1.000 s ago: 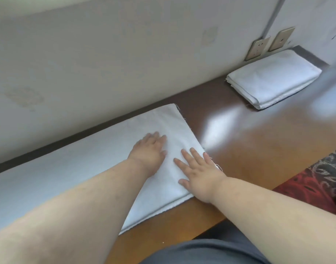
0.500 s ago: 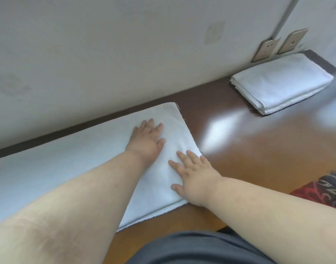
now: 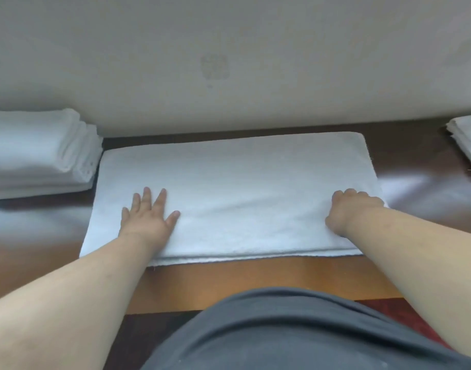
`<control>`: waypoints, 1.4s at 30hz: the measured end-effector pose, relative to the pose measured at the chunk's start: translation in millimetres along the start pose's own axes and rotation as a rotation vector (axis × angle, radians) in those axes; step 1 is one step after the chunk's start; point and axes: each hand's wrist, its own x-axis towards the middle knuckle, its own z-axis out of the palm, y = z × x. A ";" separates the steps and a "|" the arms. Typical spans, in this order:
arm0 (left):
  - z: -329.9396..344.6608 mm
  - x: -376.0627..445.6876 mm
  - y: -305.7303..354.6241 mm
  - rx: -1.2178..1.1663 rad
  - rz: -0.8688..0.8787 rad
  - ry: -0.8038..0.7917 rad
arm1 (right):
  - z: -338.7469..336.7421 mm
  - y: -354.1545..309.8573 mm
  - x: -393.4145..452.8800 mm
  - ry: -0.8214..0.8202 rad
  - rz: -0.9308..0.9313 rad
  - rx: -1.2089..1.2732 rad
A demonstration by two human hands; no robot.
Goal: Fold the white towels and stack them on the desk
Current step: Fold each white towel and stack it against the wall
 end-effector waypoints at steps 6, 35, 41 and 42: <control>-10.5 -15.8 16.2 -0.042 0.477 0.228 | -2.6 -79.7 -34.8 0.274 -0.521 0.067; -83.9 6.5 24.0 -0.072 0.642 0.292 | -44.8 -87.6 -26.7 0.542 -0.595 0.155; -97.3 30.1 -5.5 -0.015 0.399 0.199 | -66.5 -59.6 -2.7 0.546 -0.353 0.034; -99.7 34.2 -14.0 0.030 0.366 0.192 | -70.6 -53.4 1.9 0.532 -0.301 0.007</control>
